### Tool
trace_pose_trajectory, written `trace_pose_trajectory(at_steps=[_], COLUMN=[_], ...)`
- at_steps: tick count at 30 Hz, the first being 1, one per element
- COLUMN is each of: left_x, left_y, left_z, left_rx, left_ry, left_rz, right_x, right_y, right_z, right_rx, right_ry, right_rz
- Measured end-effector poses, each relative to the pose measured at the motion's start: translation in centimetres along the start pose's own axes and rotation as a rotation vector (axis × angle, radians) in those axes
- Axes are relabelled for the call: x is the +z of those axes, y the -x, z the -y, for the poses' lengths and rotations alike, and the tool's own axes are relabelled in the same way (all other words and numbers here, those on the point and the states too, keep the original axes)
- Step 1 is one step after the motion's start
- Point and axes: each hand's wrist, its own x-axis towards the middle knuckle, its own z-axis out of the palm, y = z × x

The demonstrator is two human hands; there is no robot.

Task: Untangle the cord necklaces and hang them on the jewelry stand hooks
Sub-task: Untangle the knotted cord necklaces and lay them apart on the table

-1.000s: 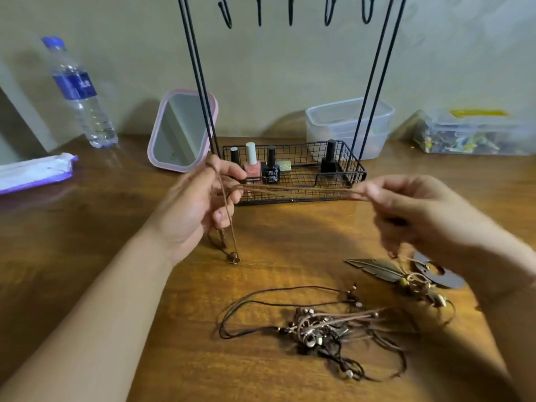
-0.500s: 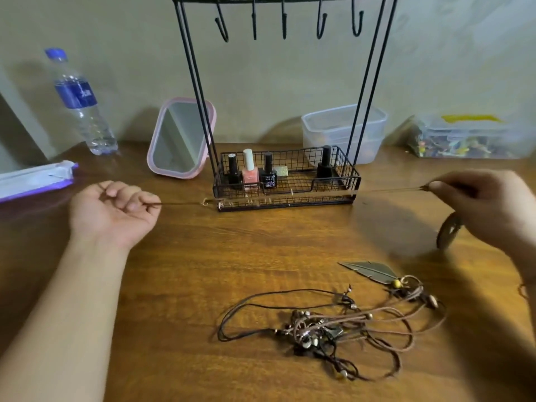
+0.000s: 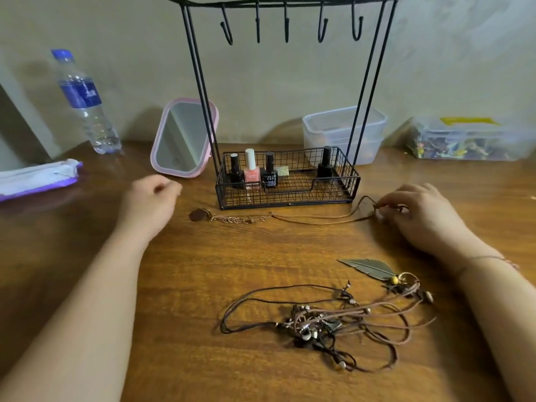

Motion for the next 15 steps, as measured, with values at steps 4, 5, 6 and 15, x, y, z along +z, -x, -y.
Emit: trace_pose_trajectory(at_steps=[4,5,6,15], left_x=[0.5,0.7,0.8,5.1], left_y=[2.2,2.9,3.7,12.7], left_z=[-1.6,-2.2,-3.1,-6.9], left_rx=[0.285,0.372,0.449,0.935], left_ry=[-0.364,-0.385,-0.358,-0.389], left_rz=[-0.021,-0.028,0.002,0.777], right_x=[-1.1,-1.7,-2.5,-4.9], right_y=[0.9,1.1,1.3,3.8], right_z=[1.0,1.6,2.3,7.1], right_rx=[0.039,0.015,-0.017,-0.032], right_ry=[-0.014,-0.022,-0.029,0.272], right_rz=[0.056,0.01,-0.035,0.649])
